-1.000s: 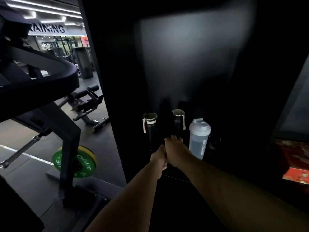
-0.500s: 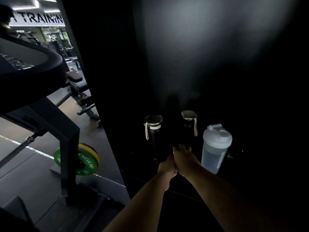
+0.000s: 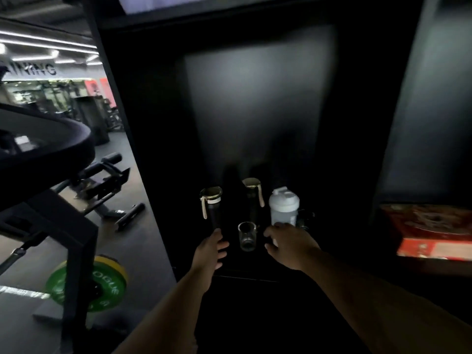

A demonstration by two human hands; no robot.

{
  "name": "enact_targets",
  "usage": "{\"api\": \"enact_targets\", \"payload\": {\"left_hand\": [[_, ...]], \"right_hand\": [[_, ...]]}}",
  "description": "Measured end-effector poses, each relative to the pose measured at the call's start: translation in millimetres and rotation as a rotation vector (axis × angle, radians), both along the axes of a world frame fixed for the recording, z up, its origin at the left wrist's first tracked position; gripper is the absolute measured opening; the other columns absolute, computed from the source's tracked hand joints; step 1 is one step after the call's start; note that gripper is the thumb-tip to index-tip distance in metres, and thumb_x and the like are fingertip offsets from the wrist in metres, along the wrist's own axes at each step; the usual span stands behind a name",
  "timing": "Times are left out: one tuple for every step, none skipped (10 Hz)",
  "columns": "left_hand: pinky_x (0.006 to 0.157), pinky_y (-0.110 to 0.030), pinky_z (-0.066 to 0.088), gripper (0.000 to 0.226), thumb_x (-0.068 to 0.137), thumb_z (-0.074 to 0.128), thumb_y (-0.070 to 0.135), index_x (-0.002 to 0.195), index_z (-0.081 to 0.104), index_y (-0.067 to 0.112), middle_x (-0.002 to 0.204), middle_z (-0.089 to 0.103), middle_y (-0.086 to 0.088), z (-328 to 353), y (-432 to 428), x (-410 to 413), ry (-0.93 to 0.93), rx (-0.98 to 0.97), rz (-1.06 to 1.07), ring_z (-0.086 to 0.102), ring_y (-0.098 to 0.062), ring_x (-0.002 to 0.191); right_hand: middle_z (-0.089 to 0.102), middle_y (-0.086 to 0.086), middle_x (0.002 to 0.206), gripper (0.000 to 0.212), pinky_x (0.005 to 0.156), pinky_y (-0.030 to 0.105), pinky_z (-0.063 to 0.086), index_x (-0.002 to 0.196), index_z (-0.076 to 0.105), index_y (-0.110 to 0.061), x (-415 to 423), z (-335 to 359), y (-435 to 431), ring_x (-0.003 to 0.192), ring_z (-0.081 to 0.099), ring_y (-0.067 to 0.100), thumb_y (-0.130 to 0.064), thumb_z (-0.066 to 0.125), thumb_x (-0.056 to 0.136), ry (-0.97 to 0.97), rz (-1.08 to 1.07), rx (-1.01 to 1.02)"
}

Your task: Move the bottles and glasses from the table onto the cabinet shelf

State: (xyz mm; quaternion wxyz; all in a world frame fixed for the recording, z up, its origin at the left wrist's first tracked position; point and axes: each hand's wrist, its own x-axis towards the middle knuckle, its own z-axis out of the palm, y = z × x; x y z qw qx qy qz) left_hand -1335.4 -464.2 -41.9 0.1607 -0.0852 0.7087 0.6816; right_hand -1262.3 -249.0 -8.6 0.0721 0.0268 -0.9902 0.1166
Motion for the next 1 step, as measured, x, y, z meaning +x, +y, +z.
{"api": "enact_targets", "payload": {"left_hand": [[0.101, -0.045, 0.042, 0.055, 0.104, 0.043, 0.051, 0.141, 0.06, 0.013, 0.119, 0.071, -0.007, 16.8, -18.2, 34.7, 0.046, 0.007, -0.067, 0.062, -0.028, 0.112]], "right_hand": [[0.071, 0.002, 0.115, 0.024, 0.086, 0.037, 0.054, 0.107, 0.067, -0.027, 66.9, 19.0, 10.5, 0.108, 0.066, 0.027, -0.043, 0.055, 0.094, 0.01, -0.15, -0.158]]}}
